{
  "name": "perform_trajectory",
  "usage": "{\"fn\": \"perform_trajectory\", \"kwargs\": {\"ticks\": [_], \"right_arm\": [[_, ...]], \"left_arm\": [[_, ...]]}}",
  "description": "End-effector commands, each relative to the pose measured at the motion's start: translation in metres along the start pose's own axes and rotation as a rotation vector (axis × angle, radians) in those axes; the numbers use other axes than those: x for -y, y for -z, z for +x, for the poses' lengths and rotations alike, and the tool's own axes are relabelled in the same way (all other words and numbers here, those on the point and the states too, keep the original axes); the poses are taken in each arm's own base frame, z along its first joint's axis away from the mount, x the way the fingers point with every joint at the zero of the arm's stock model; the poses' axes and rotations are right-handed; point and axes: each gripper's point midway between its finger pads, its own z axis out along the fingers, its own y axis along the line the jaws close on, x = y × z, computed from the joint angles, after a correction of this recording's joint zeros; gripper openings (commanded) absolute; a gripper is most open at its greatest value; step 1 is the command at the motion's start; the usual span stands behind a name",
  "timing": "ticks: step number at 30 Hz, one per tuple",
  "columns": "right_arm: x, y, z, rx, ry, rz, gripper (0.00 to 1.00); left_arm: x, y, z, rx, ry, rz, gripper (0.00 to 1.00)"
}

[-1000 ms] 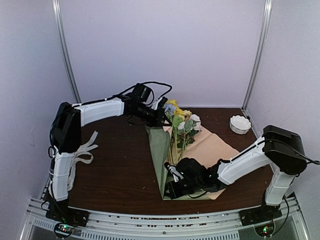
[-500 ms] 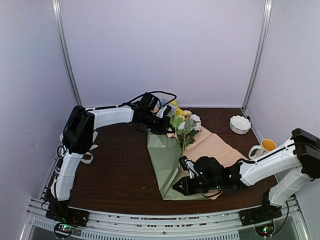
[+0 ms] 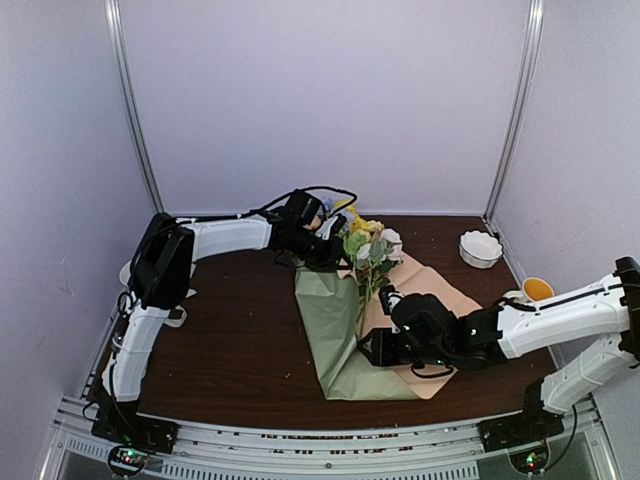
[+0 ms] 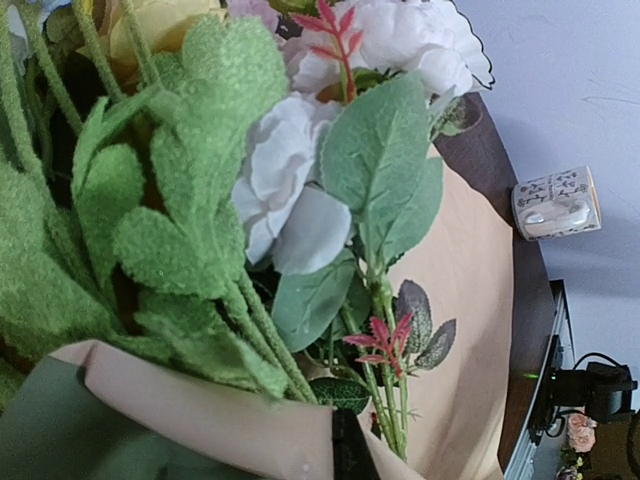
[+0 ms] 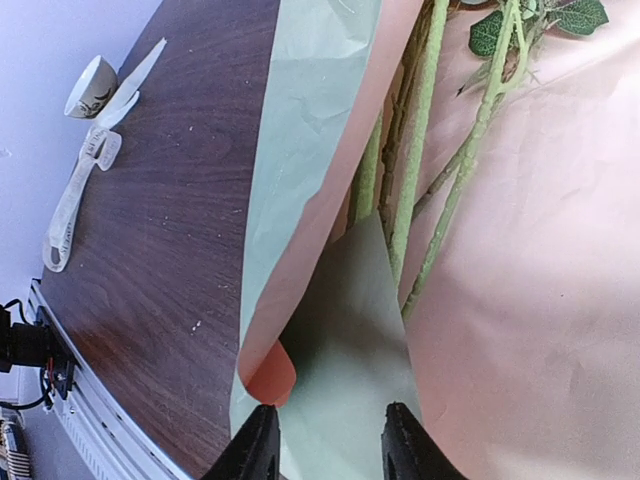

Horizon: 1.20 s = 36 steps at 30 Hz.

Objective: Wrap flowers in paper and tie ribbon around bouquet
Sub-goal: Fold the 1/4-folded wrapping paper at the center of the board, then pass from the left arm to the right

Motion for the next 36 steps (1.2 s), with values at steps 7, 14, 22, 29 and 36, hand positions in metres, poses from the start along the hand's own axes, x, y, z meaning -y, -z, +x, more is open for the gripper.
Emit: {"fn": "perform_trajectory", "kwargs": {"ticks": [7,14,22,29,36], "right_arm": [[-0.027,-0.007,-0.023,0.006,0.058,0.001,0.41],[-0.026,0.000,-0.029,0.052,0.026,-0.012,0.46],[-0.015,-0.020,-0.008,-0.053,0.055,0.076,0.42],[-0.011,-0.016,-0.002,-0.065,0.047,0.052,0.00],[0.009,-0.009,0.010,-0.062,-0.006,0.039,0.00]], "left_arm": [[0.008,0.002,-0.013,0.041,-0.061,0.014,0.00],[0.008,0.003,-0.014,0.045,-0.068,0.009,0.00],[0.007,0.003,-0.014,0.041,-0.076,0.001,0.00],[0.006,0.004,-0.015,0.041,-0.087,-0.010,0.00],[0.008,0.011,-0.023,0.057,-0.124,-0.037,0.00]]}}
